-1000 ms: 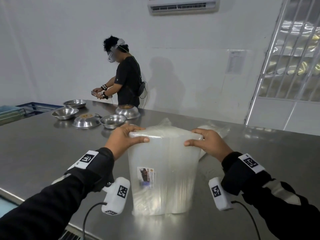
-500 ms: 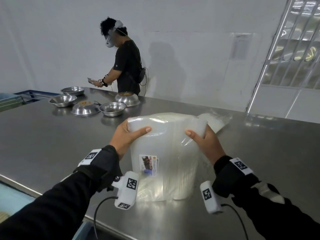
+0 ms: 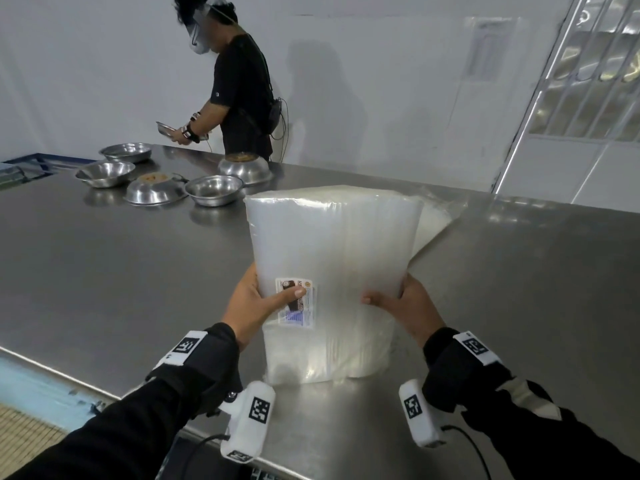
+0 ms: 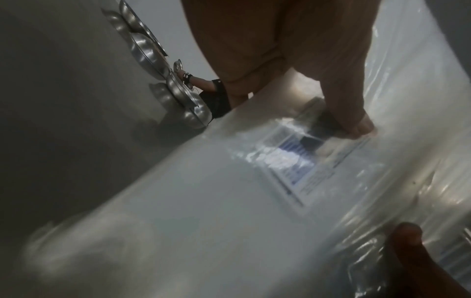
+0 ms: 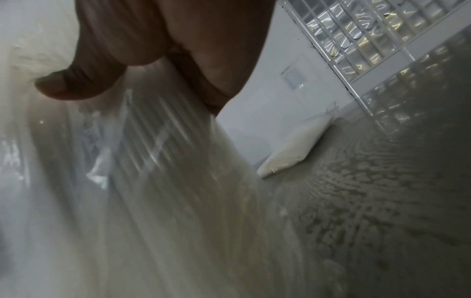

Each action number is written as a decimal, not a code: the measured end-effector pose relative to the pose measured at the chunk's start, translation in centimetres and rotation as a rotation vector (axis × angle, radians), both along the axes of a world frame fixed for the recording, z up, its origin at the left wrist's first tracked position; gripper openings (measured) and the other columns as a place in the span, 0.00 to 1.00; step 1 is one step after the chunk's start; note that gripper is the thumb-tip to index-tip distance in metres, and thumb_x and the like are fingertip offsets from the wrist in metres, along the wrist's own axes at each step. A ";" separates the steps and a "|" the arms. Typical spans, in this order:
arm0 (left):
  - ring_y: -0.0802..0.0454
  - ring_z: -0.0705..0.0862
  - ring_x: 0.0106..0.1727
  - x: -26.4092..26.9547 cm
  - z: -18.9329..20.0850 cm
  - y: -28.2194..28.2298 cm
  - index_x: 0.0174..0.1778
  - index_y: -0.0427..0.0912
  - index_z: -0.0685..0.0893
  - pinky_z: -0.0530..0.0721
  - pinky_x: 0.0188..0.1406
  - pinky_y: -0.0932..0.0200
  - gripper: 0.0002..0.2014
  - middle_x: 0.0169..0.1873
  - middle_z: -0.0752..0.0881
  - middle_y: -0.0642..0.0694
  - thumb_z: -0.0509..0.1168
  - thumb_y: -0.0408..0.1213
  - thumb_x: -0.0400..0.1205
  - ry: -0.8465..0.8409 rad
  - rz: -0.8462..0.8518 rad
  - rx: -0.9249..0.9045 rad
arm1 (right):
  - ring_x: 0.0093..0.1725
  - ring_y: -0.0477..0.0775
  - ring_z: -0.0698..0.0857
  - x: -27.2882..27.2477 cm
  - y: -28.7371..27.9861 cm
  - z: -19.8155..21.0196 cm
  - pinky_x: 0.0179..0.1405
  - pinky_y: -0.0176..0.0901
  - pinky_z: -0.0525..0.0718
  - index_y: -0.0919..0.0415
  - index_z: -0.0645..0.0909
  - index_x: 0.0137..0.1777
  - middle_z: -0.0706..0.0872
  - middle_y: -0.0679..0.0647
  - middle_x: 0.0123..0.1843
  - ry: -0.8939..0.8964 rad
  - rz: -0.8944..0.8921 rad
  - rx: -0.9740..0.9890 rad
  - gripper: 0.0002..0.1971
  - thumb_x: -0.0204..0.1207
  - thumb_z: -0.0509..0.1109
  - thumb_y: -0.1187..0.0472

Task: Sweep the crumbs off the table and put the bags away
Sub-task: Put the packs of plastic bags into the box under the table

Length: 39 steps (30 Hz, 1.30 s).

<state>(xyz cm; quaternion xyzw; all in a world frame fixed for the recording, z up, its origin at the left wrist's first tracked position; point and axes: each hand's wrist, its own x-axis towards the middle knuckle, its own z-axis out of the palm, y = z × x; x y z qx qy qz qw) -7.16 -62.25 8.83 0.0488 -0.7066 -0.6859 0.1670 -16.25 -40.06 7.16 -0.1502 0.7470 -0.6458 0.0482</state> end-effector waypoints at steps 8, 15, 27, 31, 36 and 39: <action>0.58 0.89 0.47 0.1 -1.9 -0.2 0.56 0.51 0.77 0.88 0.49 0.62 0.28 0.49 0.88 0.49 0.79 0.32 0.63 -0.002 -0.006 -0.001 | 0.59 0.53 0.85 0.8 -0.4 -1.5 0.60 0.45 0.82 0.45 0.77 0.52 0.87 0.49 0.53 0.040 -0.066 -0.003 0.24 0.62 0.82 0.66; 0.51 0.87 0.47 0.1 -1.4 0.3 0.57 0.42 0.78 0.89 0.47 0.62 0.23 0.49 0.88 0.45 0.75 0.25 0.68 0.011 0.045 -0.039 | 0.56 0.51 0.85 2.4 -1.2 -0.8 0.58 0.41 0.84 0.59 0.79 0.62 0.88 0.53 0.56 0.075 -0.194 -0.053 0.26 0.64 0.81 0.66; 0.52 0.87 0.52 10.6 -4.5 4.1 0.63 0.39 0.79 0.85 0.50 0.65 0.24 0.53 0.88 0.46 0.75 0.32 0.71 -0.138 0.001 -0.129 | 0.50 0.43 0.86 12.9 4.2 -2.8 0.44 0.21 0.80 0.56 0.82 0.56 0.89 0.48 0.50 0.004 -0.050 0.129 0.21 0.64 0.81 0.58; 0.50 0.88 0.53 16.6 -6.6 6.6 0.63 0.39 0.79 0.87 0.53 0.56 0.25 0.53 0.89 0.46 0.76 0.35 0.70 -0.222 0.023 -0.138 | 0.55 0.50 0.87 18.4 6.7 -5.0 0.56 0.40 0.83 0.58 0.81 0.58 0.89 0.52 0.55 -0.060 -0.007 0.135 0.23 0.63 0.81 0.57; 0.53 0.86 0.55 25.4 -9.8 10.7 0.62 0.49 0.77 0.84 0.56 0.54 0.25 0.54 0.87 0.50 0.75 0.29 0.70 -0.270 0.051 -0.075 | 0.53 0.46 0.85 25.5 10.3 -8.2 0.46 0.23 0.78 0.59 0.78 0.64 0.85 0.46 0.54 -0.135 0.095 0.215 0.27 0.65 0.81 0.60; 0.52 0.85 0.57 30.4 -12.3 12.7 0.58 0.55 0.75 0.83 0.55 0.53 0.26 0.55 0.86 0.50 0.76 0.31 0.69 -0.341 0.077 -0.087 | 0.54 0.41 0.83 29.7 12.3 -10.3 0.55 0.22 0.78 0.56 0.75 0.66 0.83 0.44 0.55 -0.187 0.157 0.268 0.29 0.65 0.80 0.62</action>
